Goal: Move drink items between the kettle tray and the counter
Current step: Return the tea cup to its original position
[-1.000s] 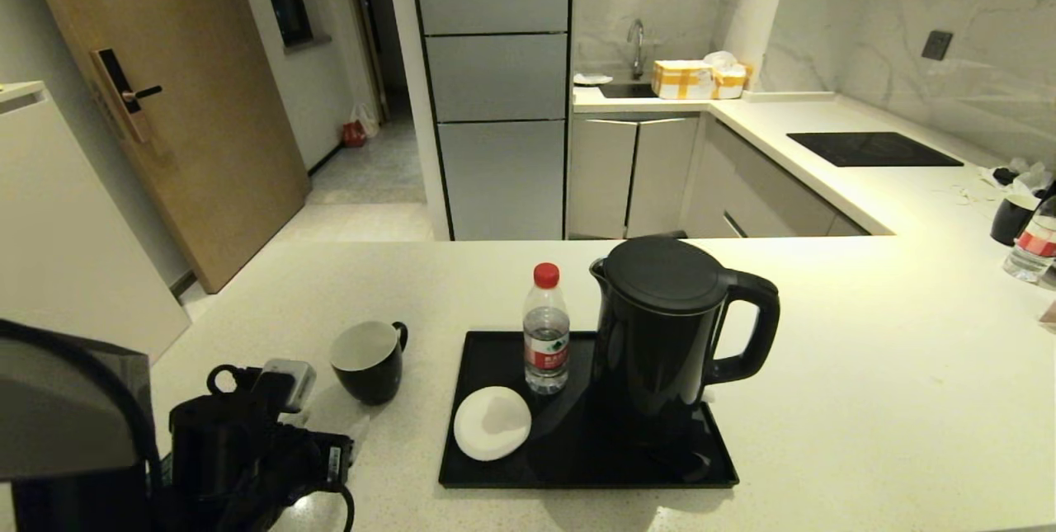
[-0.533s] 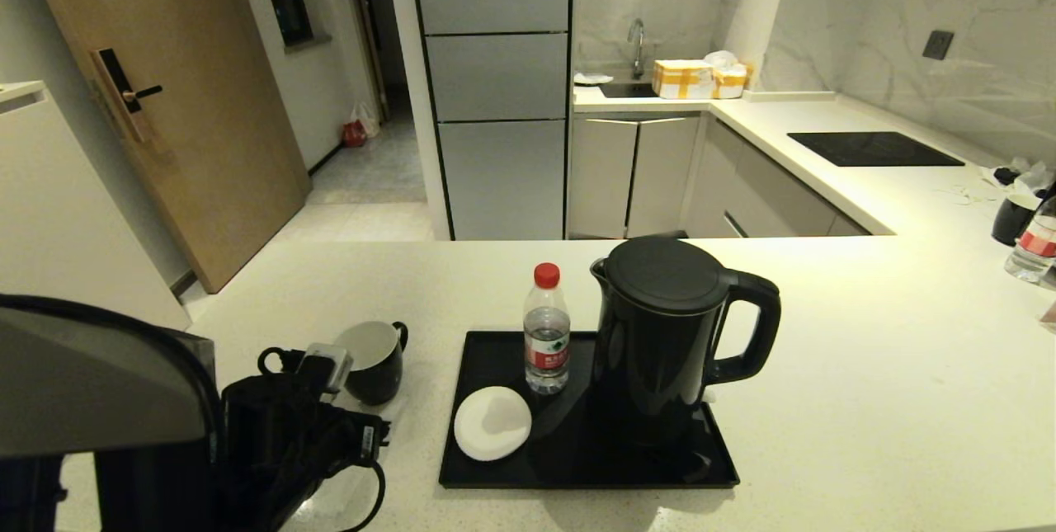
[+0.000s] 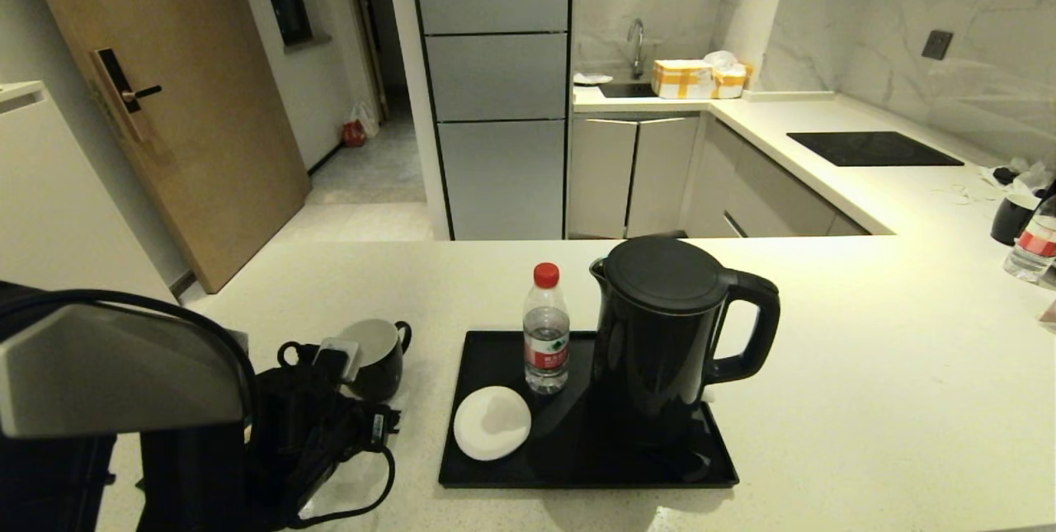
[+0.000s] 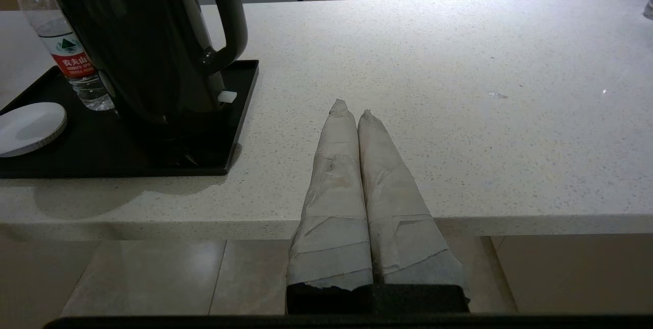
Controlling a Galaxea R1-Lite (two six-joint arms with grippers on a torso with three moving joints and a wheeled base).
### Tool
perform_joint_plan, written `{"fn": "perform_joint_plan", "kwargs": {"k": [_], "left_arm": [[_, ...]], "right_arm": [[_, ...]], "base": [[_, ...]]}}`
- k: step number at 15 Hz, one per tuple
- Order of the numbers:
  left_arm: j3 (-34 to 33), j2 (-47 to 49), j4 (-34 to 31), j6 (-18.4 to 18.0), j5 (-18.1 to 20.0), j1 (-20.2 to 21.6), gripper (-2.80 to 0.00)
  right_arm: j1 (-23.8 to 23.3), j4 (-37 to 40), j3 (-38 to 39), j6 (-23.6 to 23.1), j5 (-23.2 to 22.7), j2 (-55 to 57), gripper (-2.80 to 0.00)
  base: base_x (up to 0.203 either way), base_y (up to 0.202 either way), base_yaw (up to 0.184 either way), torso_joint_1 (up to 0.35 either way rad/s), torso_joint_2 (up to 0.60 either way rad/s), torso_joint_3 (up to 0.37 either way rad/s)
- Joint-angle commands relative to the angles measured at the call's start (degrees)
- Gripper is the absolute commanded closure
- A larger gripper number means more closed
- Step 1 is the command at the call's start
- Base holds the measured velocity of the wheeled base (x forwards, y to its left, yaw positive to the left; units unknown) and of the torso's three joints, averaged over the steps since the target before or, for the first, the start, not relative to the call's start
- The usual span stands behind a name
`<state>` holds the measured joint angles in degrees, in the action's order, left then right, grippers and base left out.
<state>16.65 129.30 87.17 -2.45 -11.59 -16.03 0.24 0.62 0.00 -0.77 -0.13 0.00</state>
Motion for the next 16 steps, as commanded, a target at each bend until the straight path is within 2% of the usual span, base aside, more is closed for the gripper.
{"fn": "perform_joint_plan", "kwargs": {"k": [1, 11, 16], "left_arm": [[0.58, 0.87, 0.49, -0.01, -0.09, 0.38, -2.8], [7.89, 4.67, 0.49, -2.91, -0.01, 1.41, -2.8], [9.72, 6.67, 0.49, -3.09, -0.1, 1.61, -2.8]], "right_arm": [[0.02, -0.01, 0.09, -0.02, -0.04, 0.09, 0.0], [0.02, -0.01, 0.09, -0.02, -0.04, 0.09, 0.0], [0.02, -0.01, 0.09, -0.02, -0.04, 0.09, 0.0]], "base": [[0.0, 0.0, 0.0, 0.0, 0.0, 0.0], [0.0, 0.0, 0.0, 0.0, 0.0, 0.0], [0.0, 0.0, 0.0, 0.0, 0.0, 0.0]]}}
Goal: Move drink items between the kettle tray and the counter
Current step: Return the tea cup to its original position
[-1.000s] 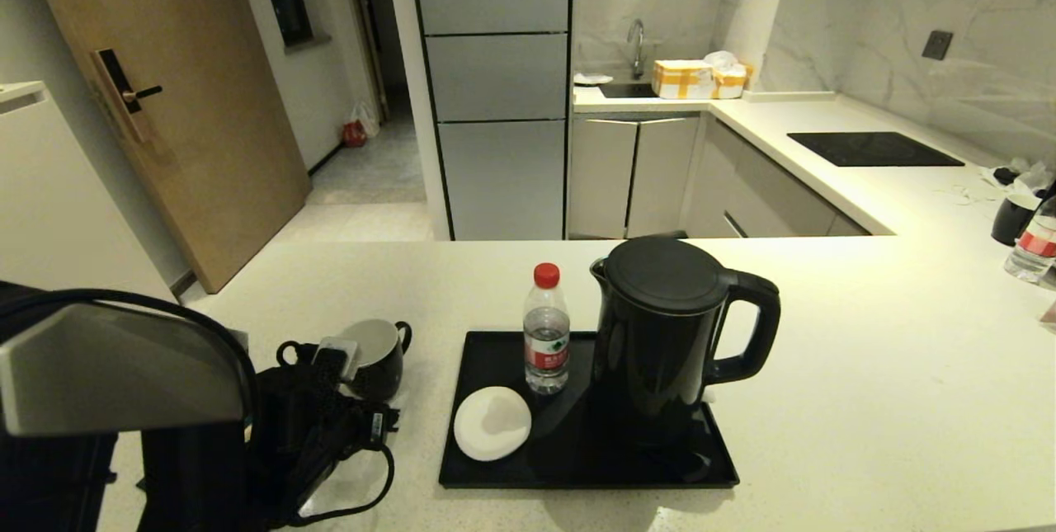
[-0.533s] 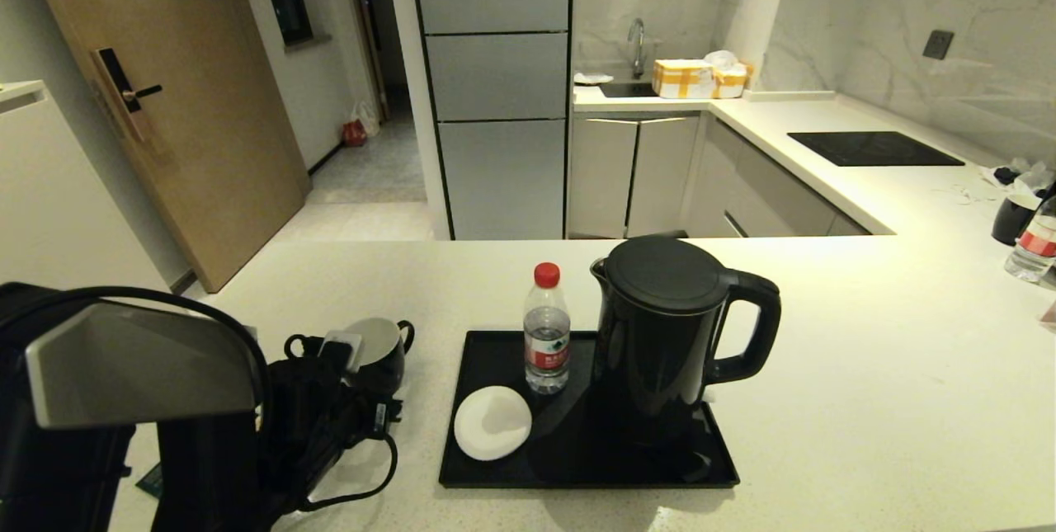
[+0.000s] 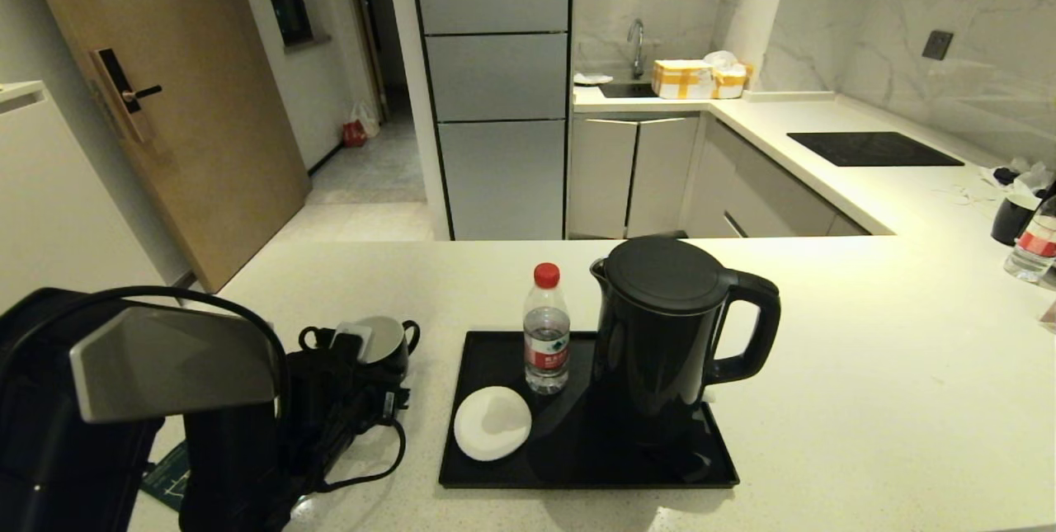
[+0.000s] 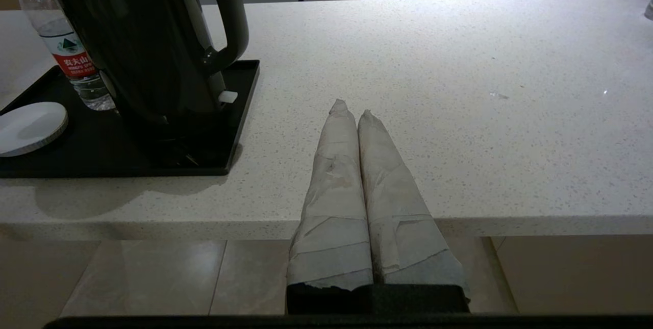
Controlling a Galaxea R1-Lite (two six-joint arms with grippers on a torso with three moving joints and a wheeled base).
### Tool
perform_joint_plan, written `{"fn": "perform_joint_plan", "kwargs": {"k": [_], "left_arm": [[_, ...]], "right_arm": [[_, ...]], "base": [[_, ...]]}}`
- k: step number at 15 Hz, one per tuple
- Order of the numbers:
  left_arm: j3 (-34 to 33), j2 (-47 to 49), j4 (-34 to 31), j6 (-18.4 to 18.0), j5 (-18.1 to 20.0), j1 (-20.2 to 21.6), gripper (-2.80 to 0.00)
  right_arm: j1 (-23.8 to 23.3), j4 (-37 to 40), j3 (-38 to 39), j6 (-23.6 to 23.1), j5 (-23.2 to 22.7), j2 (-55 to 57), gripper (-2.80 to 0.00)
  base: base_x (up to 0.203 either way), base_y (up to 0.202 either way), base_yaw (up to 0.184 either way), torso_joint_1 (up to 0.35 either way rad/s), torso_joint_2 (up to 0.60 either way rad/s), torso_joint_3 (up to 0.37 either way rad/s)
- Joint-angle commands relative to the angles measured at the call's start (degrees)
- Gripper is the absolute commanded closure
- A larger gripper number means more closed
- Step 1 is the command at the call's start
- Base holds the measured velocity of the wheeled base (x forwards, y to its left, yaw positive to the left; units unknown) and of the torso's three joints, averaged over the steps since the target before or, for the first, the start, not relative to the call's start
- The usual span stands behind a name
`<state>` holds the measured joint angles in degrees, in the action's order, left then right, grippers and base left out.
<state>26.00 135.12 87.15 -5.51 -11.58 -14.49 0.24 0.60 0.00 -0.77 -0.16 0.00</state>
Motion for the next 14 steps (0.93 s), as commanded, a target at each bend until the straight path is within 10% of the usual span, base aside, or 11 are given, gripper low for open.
{"fn": "perform_joint_plan", "kwargs": {"k": [1, 14], "left_arm": [[0.68, 0.85, 0.51, -0.03, -0.55, 0.15, -2.8], [4.19, 2.38, 0.51, -1.08, -1.26, 0.34, -2.8]], "right_arm": [[0.02, 0.02, 0.09, -0.02, -0.02, 0.09, 0.0], [0.02, 0.02, 0.09, -0.07, -0.02, 0.09, 0.0]], "base": [[0.0, 0.0, 0.0, 0.0, 0.0, 0.0], [0.0, 0.0, 0.0, 0.0, 0.0, 0.0]]}}
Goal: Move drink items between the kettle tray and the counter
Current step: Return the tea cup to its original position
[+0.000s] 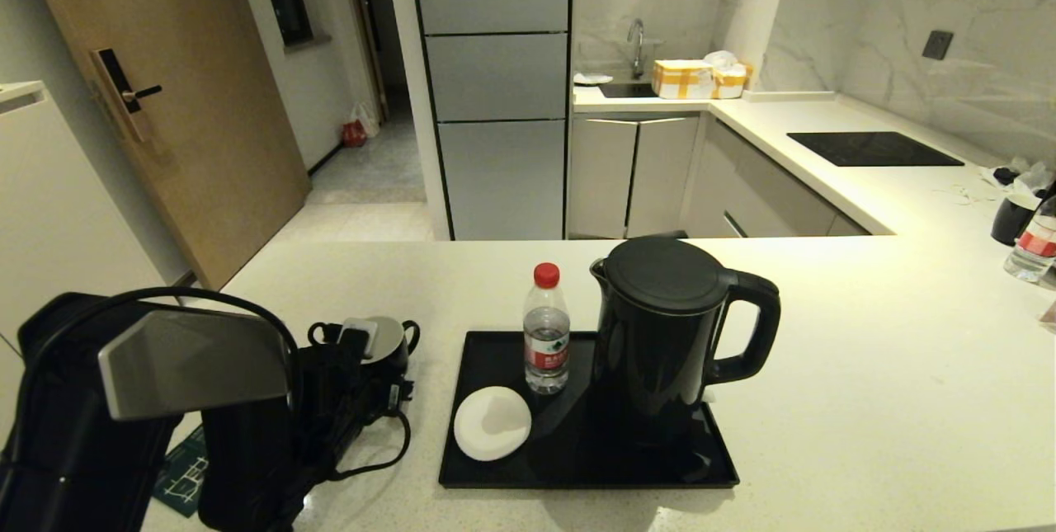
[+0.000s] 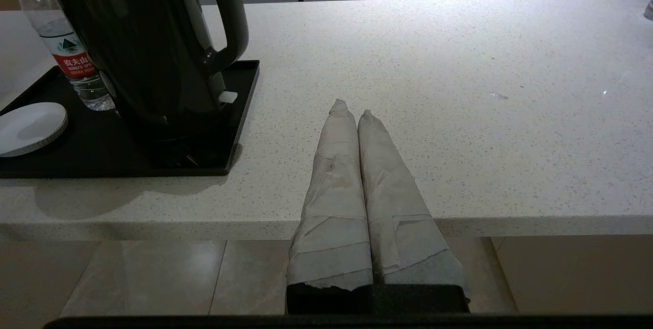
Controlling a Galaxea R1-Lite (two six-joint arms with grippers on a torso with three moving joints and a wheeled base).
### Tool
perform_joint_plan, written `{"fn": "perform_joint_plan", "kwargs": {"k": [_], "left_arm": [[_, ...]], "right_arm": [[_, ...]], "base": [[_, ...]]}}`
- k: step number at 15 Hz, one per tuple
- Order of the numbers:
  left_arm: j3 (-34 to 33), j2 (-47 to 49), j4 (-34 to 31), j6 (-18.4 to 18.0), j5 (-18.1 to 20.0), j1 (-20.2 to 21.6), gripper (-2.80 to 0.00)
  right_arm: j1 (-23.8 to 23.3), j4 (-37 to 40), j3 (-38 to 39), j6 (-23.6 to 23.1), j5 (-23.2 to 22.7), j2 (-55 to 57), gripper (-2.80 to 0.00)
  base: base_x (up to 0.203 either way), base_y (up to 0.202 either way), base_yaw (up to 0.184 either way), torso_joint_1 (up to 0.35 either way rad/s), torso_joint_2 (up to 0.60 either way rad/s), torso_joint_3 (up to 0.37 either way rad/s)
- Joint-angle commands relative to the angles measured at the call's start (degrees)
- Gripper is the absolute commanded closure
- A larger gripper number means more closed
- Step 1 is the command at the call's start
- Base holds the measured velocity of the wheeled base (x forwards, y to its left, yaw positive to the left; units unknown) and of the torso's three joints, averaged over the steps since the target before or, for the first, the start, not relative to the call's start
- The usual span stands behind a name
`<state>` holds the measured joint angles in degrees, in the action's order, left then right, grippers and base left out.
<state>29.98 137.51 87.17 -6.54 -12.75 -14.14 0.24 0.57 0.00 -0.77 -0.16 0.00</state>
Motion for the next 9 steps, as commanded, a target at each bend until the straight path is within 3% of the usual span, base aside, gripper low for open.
{"fn": "perform_joint_plan", "kwargs": {"k": [1, 7, 8, 9], "left_arm": [[0.69, 0.13, 0.49, -0.05, -0.08, -0.01, -2.8], [1.27, 0.72, 0.49, 0.12, -1.64, -0.03, -2.8], [1.48, 1.18, 0.49, 0.39, -2.72, -0.1, 0.0], [1.3, 1.18, 0.49, 0.48, -2.72, -0.1, 0.0]], "right_arm": [[0.02, 0.04, 0.09, -0.11, -0.02, 0.09, 0.0], [0.02, 0.04, 0.09, -0.05, -0.02, 0.09, 0.0], [0.02, 0.04, 0.09, -0.02, -0.02, 0.09, 0.0], [0.02, 0.04, 0.09, -0.02, -0.02, 0.09, 0.0]], "base": [[0.0, 0.0, 0.0, 0.0, 0.0, 0.0], [0.0, 0.0, 0.0, 0.0, 0.0, 0.0], [0.0, 0.0, 0.0, 0.0, 0.0, 0.0], [0.0, 0.0, 0.0, 0.0, 0.0, 0.0]]}}
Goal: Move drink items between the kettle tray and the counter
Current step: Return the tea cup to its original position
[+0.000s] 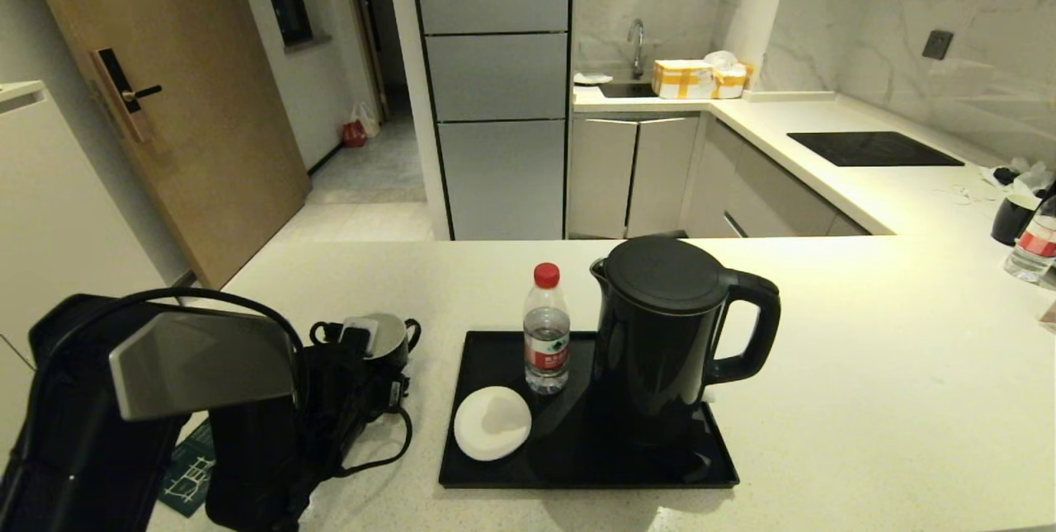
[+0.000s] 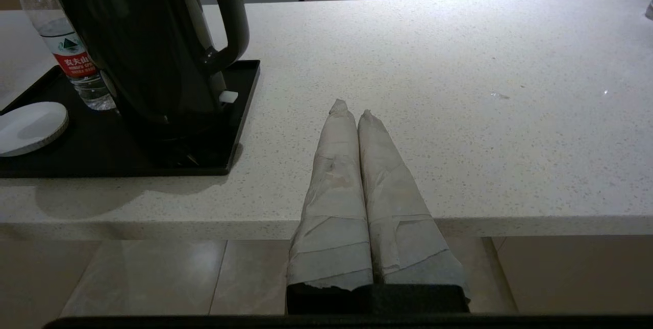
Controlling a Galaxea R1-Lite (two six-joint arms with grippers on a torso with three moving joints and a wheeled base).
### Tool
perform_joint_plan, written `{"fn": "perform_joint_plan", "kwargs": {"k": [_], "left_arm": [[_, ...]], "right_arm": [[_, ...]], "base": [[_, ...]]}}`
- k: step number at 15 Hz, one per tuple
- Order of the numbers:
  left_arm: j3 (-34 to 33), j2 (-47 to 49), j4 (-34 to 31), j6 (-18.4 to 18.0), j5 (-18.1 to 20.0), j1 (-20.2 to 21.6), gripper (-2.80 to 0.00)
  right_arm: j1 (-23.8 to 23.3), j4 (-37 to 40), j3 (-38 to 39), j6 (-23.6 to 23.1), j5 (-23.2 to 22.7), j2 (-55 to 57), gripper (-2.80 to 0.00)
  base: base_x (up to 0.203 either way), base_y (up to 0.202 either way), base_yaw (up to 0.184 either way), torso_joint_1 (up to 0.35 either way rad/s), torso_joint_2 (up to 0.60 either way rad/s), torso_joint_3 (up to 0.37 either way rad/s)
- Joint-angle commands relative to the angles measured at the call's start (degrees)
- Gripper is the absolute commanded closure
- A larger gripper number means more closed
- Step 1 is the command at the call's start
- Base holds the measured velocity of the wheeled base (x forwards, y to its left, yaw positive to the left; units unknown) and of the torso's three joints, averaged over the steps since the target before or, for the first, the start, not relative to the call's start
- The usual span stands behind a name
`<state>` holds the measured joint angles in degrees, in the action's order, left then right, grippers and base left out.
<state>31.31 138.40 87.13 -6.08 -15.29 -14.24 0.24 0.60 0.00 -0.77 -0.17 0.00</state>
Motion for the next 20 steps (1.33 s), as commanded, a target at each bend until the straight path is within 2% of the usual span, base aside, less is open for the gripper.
{"fn": "perform_joint_plan", "kwargs": {"k": [1, 7, 12, 17, 20], "left_arm": [[-0.1, 0.2, 0.54, 0.01, -0.27, 0.0, 0.0], [-1.54, -0.94, 0.54, 0.24, -0.04, -0.03, 0.0], [-3.27, -7.01, 0.54, 2.83, 0.96, -1.83, 0.0], [-5.07, -8.73, 0.54, 2.74, 1.13, -8.44, 0.0], [-6.11, -7.67, 0.54, 3.1, 1.05, -10.4, 0.0]], "right_arm": [[0.02, 0.02, 0.09, -0.02, 0.0, 0.09, 0.0], [0.02, 0.02, 0.09, -0.02, 0.0, 0.09, 0.0], [0.02, 0.02, 0.09, -0.02, 0.0, 0.09, 0.0], [0.02, 0.02, 0.09, -0.02, 0.0, 0.09, 0.0], [0.02, 0.02, 0.09, -0.02, 0.0, 0.09, 0.0]], "base": [[0.0, 0.0, 0.0, 0.0, 0.0, 0.0], [0.0, 0.0, 0.0, 0.0, 0.0, 0.0], [0.0, 0.0, 0.0, 0.0, 0.0, 0.0], [0.0, 0.0, 0.0, 0.0, 0.0, 0.0], [0.0, 0.0, 0.0, 0.0, 0.0, 0.0]]}}
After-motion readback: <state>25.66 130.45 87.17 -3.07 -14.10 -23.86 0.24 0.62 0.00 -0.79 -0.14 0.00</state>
